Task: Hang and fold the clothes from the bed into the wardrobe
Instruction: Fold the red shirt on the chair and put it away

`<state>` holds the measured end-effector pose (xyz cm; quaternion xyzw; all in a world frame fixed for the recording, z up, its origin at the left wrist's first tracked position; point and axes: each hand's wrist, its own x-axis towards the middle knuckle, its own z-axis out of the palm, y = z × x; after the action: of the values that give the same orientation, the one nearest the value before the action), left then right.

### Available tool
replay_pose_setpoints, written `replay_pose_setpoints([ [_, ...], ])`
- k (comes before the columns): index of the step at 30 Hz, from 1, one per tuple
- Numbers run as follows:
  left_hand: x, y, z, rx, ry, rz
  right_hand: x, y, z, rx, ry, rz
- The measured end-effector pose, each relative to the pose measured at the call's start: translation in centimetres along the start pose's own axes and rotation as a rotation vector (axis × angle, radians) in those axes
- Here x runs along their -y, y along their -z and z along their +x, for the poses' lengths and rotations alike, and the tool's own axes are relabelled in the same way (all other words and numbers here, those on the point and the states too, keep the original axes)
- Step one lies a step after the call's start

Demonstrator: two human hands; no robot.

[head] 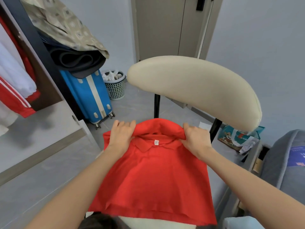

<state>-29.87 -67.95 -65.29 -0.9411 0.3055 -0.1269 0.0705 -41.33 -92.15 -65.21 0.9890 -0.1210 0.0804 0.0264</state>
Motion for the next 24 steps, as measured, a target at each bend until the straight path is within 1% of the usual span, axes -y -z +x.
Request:
replay_pose_setpoints([
  [2, -0.4, -0.6, -1.3, -0.022, -0.015, -0.021, -0.3, -0.6, -1.0, 0.034, 0.009, -0.027],
  [5, -0.7, -1.3, -3.6, 0.076, -0.054, -0.01, -0.5, -1.4, -2.9, 0.069, 0.04, -0.017],
  [7, -0.7, -1.2, -5.2, 0.071, -0.056, -0.014, -0.3, -1.5, -4.4, 0.058, 0.071, -0.02],
  [10, -0.1, -0.8, -7.7, -0.039, -0.081, -0.064, 0.3, -1.5, -7.0, 0.047, 0.139, 0.001],
  [13, 0.8, -1.0, -10.3, -0.21, -0.202, -0.081, 0.6, -1.5, -9.7, 0.058, 0.219, -0.013],
  [15, 0.8, -1.1, -12.1, -0.228, -0.269, -0.045, 0.7, -1.6, -11.6, 0.041, 0.284, -0.043],
  [16, 0.7, -1.3, -13.1, -0.188, -0.285, -0.04, 0.8, -2.0, -12.4, 0.08, 0.31, -0.055],
  [17, 0.7, -1.5, -14.0, -0.099, -0.292, -0.055, 0.9, -2.5, -13.2, 0.141, 0.329, -0.068],
  [20, 0.6, -2.2, -16.2, 0.316, -0.273, -0.023, 1.0, -3.6, -14.9, 0.326, 0.353, -0.144],
  [21, 0.4, -2.3, -16.8, 0.391, -0.267, 0.021, 1.1, -3.8, -15.3, 0.359, 0.344, -0.161],
  [22, 0.3, -2.3, -17.3, 0.421, -0.252, 0.044, 1.2, -3.9, -15.7, 0.385, 0.335, -0.168],
  [24, 0.1, -2.4, -18.1, 0.404, -0.191, 0.001, 1.6, -3.7, -16.0, 0.41, 0.324, -0.182],
])
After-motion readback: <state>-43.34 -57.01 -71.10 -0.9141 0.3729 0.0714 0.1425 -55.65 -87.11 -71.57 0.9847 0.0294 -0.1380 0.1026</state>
